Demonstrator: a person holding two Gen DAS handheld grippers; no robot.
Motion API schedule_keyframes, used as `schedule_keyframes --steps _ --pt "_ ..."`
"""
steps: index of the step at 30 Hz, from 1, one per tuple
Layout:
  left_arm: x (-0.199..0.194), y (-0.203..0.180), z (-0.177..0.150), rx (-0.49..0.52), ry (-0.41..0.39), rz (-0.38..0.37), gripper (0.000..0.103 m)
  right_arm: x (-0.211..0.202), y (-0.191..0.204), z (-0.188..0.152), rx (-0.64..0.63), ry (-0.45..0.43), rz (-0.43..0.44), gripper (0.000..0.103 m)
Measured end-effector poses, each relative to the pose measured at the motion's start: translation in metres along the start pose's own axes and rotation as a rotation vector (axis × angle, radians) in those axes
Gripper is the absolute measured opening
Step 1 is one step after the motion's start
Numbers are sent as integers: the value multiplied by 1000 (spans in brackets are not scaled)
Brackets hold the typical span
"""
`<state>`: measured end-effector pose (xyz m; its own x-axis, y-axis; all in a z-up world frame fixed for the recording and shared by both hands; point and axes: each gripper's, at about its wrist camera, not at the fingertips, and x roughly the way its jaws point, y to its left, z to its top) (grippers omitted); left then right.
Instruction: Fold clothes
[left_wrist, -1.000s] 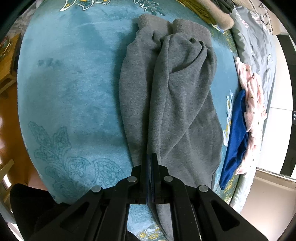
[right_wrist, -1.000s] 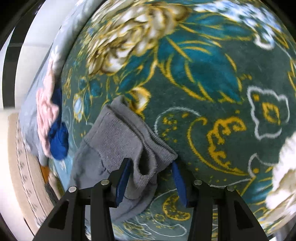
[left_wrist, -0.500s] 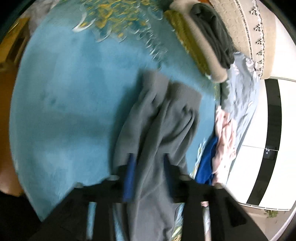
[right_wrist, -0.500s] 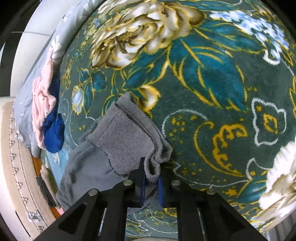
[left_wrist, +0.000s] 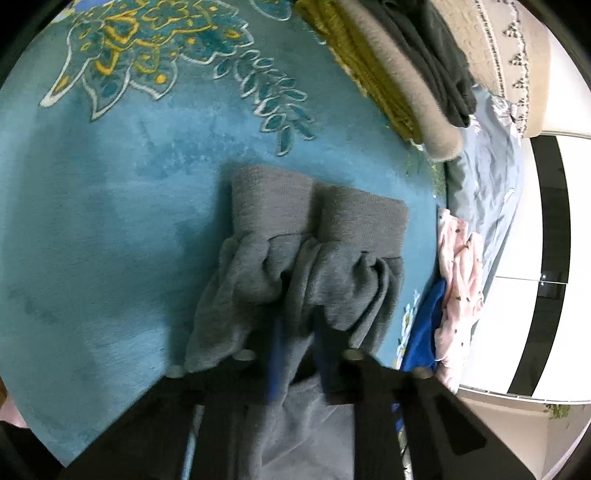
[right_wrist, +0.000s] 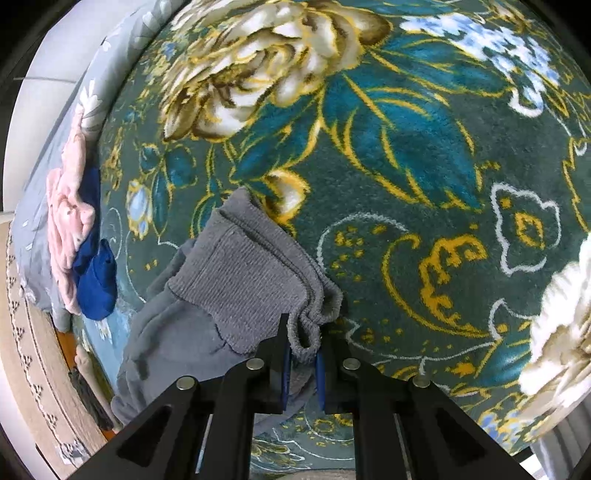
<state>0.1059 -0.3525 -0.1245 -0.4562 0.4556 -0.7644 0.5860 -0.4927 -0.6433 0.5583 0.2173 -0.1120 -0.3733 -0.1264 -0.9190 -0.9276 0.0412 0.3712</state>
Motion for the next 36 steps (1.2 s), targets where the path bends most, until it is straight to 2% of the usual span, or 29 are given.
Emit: schedule_keyframes --steps 2,5,6,8,11,14,18,19,20,22,23,27,31,36 --pt "-5 -11 0 50 -12 -13 4 1 1 1 0 1 -6 12" --pt "-43 -28 1 110 -92 -187 4 0 3 2 -5 -1 -9 12" --pt "-55 -30 -1 144 -124 -204 4 0 3 2 -3 -4 -4 12" --pt "-68 -24 -8 204 -163 -177 4 1 1 1 6 -5 2 12" --pt "-39 26 -2 102 -76 -44 4 5 1 2 13 -3 -7 12" --pt "-32 62 3 -17 -72 -60 4 5 5 5 -2 -1 -19 12" --pt "-37 54 3 30 -46 -76 4 5 5 6 5 -5 -17 12" --pt "-40 52 4 54 -43 -78 10 6 6 6 6 -6 -18 12" --pt "-43 49 4 77 -40 -80 27 6 7 6 7 -8 -20 12" --pt "-44 47 5 114 -28 -76 52 7 8 7 9 -11 -22 12" --pt "-41 48 6 121 -17 -68 53 7 7 8 9 -11 -20 12" --pt "-21 51 11 126 38 -21 53 10 7 12 3 -9 -29 12" --pt "-14 49 15 88 12 -64 52 12 4 15 12 -12 -22 12" --pt "-6 52 17 8 27 -83 29 15 -4 17 57 -33 -10 12"
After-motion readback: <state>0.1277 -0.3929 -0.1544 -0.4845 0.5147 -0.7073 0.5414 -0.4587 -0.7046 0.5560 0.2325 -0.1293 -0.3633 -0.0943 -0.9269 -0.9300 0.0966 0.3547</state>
